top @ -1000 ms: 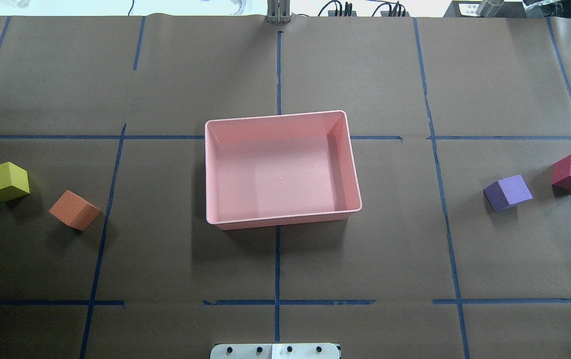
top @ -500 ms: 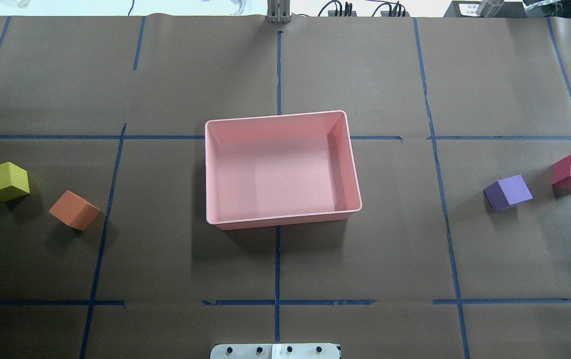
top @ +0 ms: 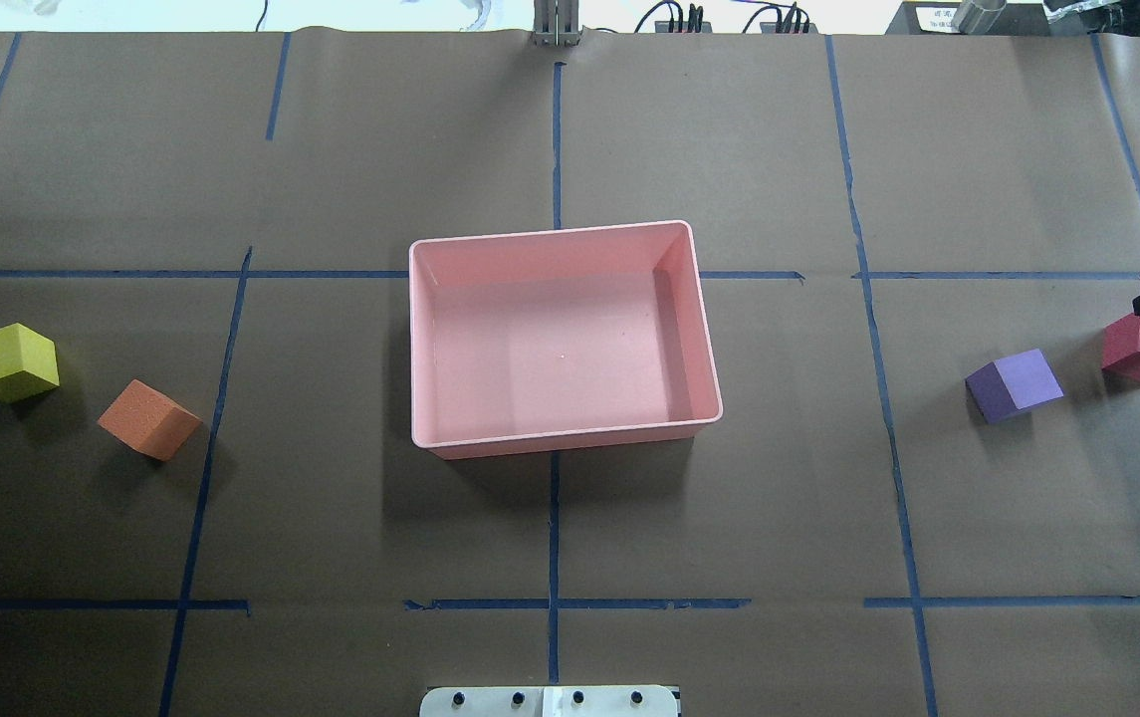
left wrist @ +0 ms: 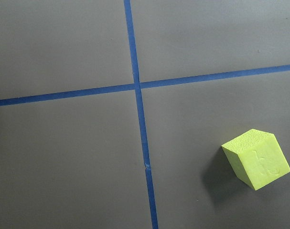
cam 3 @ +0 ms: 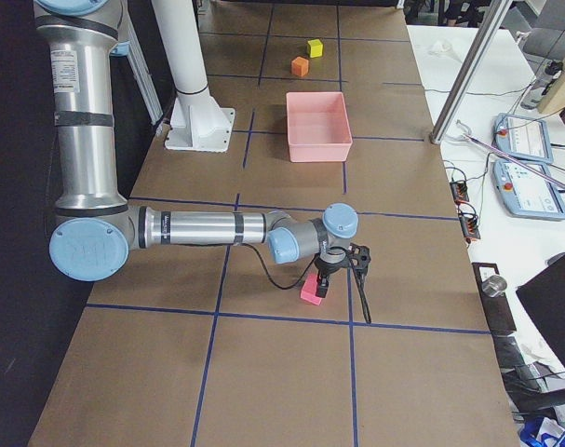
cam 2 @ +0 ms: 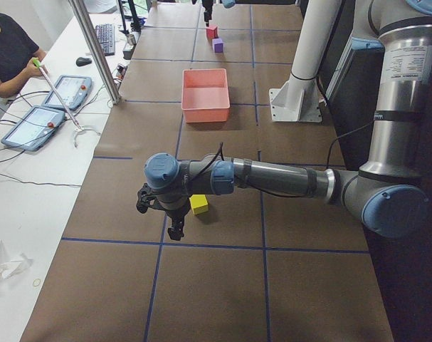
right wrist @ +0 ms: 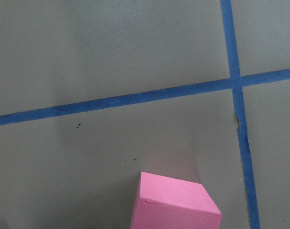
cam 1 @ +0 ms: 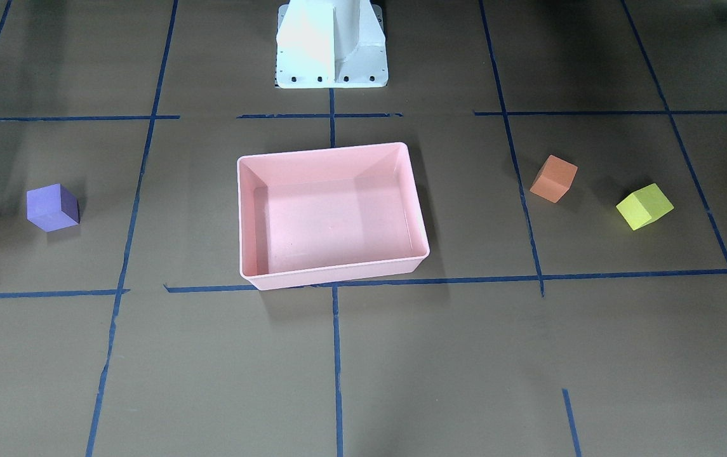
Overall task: Place blocks into pink bin with both arms
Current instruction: 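Grasp the red-pink cube with the right gripper and lift it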
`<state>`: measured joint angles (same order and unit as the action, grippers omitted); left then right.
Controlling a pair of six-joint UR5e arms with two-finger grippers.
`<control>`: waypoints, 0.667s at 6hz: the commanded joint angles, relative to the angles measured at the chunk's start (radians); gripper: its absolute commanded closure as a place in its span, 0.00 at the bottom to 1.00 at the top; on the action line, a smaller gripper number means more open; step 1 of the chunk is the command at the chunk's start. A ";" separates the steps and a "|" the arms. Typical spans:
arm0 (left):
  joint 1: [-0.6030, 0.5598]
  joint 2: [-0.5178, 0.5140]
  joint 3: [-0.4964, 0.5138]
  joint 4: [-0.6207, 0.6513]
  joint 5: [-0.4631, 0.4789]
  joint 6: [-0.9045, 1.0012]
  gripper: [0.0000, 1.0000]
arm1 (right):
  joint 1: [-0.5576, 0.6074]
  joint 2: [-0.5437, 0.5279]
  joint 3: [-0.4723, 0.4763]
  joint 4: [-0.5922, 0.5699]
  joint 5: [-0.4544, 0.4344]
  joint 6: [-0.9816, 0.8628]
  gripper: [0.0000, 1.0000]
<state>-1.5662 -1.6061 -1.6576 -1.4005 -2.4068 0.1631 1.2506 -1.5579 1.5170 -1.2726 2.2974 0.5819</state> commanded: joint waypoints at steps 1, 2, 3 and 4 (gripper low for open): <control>0.000 0.002 -0.002 0.000 0.000 0.003 0.00 | -0.042 0.001 -0.030 0.010 -0.009 0.038 0.01; 0.000 0.002 -0.002 0.000 0.000 0.003 0.00 | -0.054 -0.001 -0.038 0.012 -0.009 0.044 0.01; 0.000 0.000 -0.002 0.000 0.000 0.004 0.00 | -0.054 -0.001 -0.043 0.012 -0.013 0.042 0.01; 0.000 0.000 -0.002 0.000 0.000 0.004 0.00 | -0.062 -0.001 -0.055 0.012 -0.022 0.044 0.07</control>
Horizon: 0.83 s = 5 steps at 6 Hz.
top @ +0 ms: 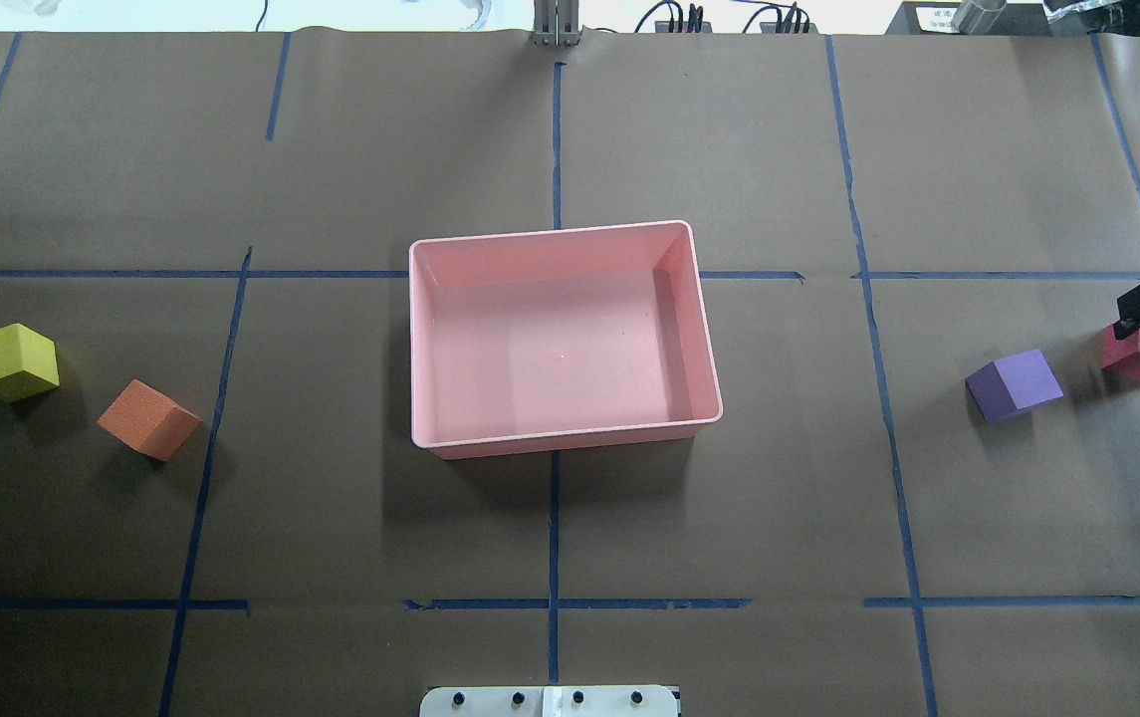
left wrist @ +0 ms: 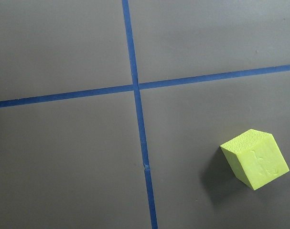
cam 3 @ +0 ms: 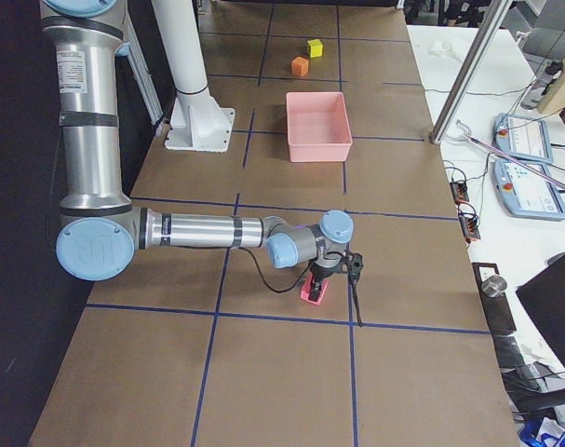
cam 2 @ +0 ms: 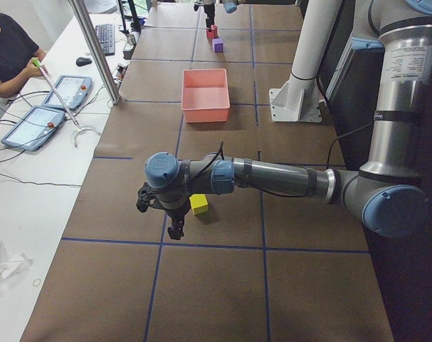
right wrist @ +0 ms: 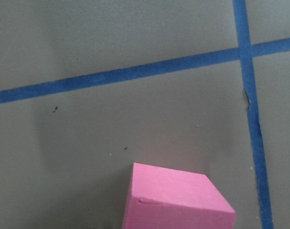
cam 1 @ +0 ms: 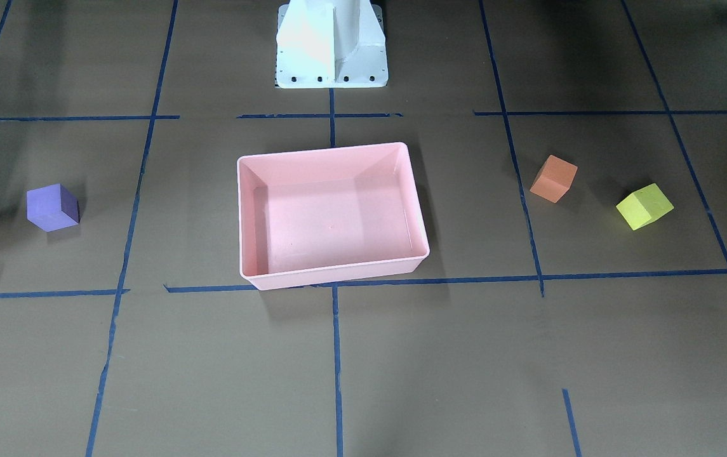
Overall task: Place blocks into pink bin with both arms
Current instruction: 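Grasp the red-pink cube with the right gripper and lift it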
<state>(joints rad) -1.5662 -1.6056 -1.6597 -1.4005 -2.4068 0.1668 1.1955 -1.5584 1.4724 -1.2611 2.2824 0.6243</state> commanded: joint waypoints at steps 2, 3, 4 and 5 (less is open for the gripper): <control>0.000 0.000 -0.003 0.000 -0.001 -0.001 0.00 | -0.007 0.001 -0.029 -0.001 -0.011 0.005 0.91; 0.000 0.000 -0.006 -0.002 -0.002 -0.003 0.00 | -0.004 0.003 0.000 0.000 -0.004 0.003 0.99; 0.000 0.000 -0.006 -0.002 -0.002 -0.001 0.00 | -0.001 -0.003 0.138 -0.014 -0.009 0.005 0.99; 0.000 0.000 -0.011 -0.003 -0.005 -0.003 0.00 | -0.004 0.003 0.286 -0.023 -0.004 0.079 0.99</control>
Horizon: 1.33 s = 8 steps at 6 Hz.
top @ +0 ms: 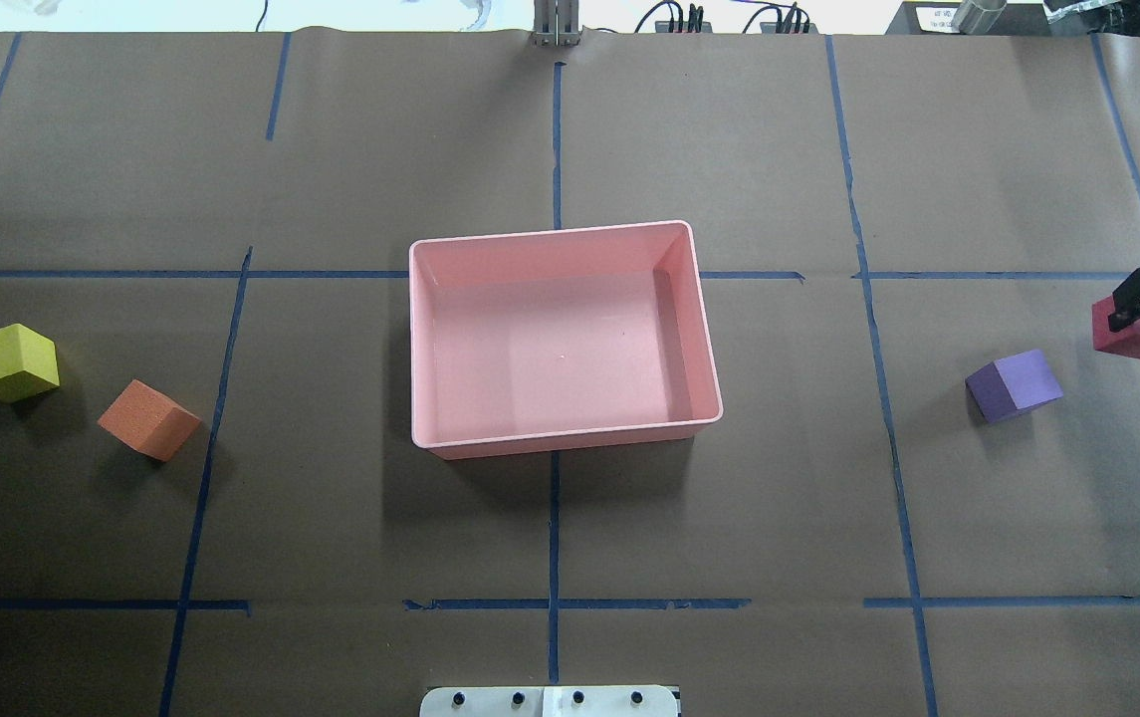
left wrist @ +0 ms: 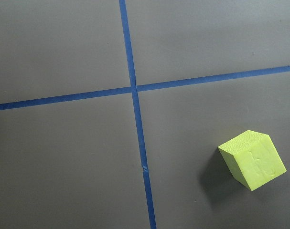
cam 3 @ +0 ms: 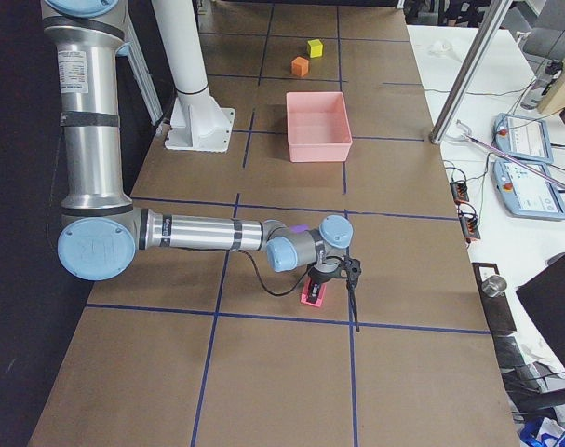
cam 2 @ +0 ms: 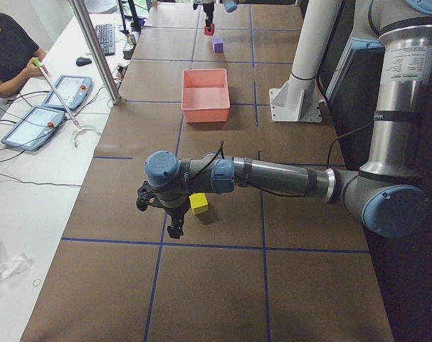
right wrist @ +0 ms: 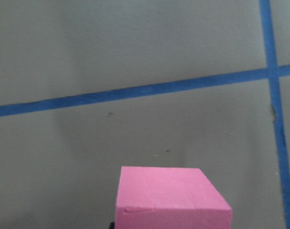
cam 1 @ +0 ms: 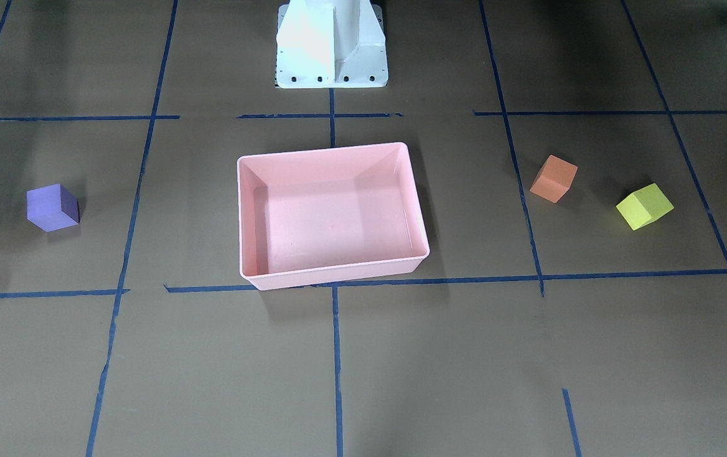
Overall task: Place blocks into pink bin with both arms
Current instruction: 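Carry the red-pink cube into the pink bin and release it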
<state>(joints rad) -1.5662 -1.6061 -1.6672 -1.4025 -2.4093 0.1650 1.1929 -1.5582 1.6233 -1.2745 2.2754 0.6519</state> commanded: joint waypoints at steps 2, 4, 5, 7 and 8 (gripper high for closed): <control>0.000 0.000 -0.012 -0.003 -0.019 0.002 0.00 | -0.141 0.079 0.314 -0.008 0.007 0.333 0.98; 0.029 0.020 0.016 -0.200 -0.074 0.002 0.00 | -0.382 0.307 0.303 -0.011 -0.063 0.683 0.98; 0.101 0.056 0.017 -0.349 -0.074 -0.002 0.00 | -0.468 0.404 0.262 -0.012 -0.155 0.781 0.98; 0.243 0.071 0.006 -0.476 -0.065 -0.328 0.00 | -0.577 0.497 0.216 -0.012 -0.274 0.879 0.98; 0.300 0.071 0.017 -0.546 -0.063 -0.543 0.00 | -0.625 0.510 0.183 -0.005 -0.343 0.877 0.89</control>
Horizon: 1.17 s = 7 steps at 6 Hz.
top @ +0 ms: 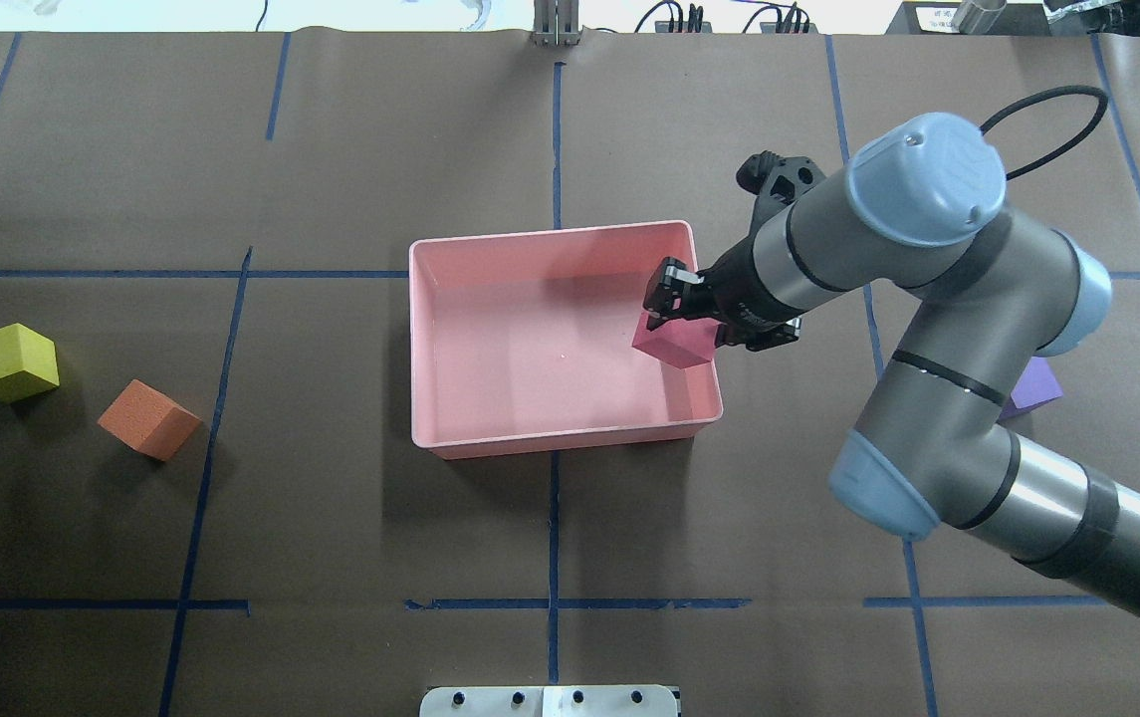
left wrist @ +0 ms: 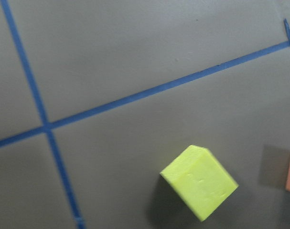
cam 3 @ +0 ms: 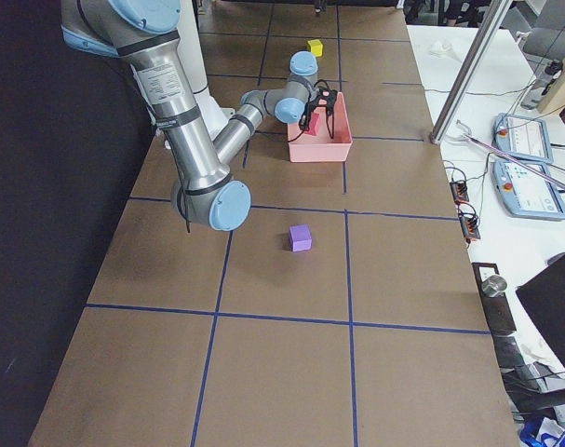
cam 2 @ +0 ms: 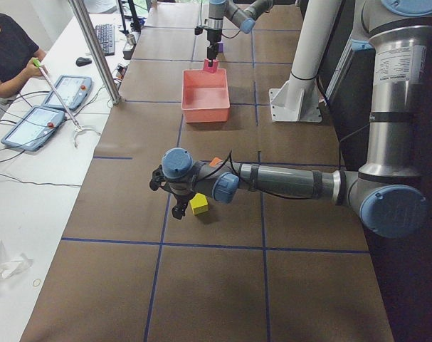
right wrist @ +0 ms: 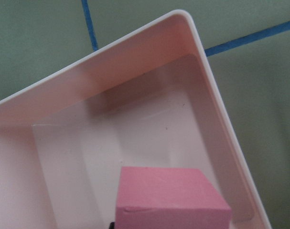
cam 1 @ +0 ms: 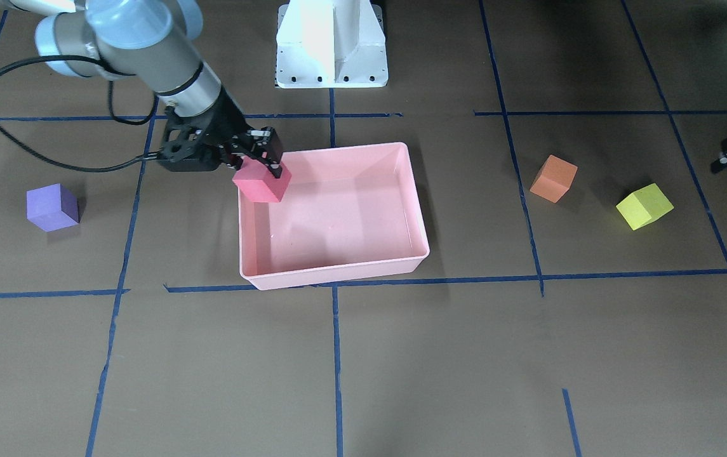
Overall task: Place blocks into pink bin with both arms
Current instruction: 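Carry the red-pink cube into the pink bin and release it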
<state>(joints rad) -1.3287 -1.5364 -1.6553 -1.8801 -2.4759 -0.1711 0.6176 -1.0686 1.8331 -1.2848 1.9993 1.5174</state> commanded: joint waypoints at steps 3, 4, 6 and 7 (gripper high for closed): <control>0.192 -0.008 0.015 -0.085 0.118 -0.570 0.00 | -0.058 0.088 -0.120 0.005 -0.097 0.006 0.00; 0.200 -0.030 0.056 -0.086 0.118 -0.576 0.00 | -0.053 0.084 -0.118 0.007 -0.097 0.001 0.00; 0.227 -0.062 0.129 -0.087 0.120 -0.596 0.00 | 0.003 0.058 -0.063 0.004 -0.090 -0.003 0.00; 0.236 -0.070 0.134 -0.085 0.120 -0.605 0.00 | 0.031 -0.009 -0.004 0.004 -0.090 -0.003 0.00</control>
<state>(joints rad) -1.1007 -1.5972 -1.5339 -1.9660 -2.3566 -0.7673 0.6203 -1.0256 1.7771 -1.2802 1.9083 1.5147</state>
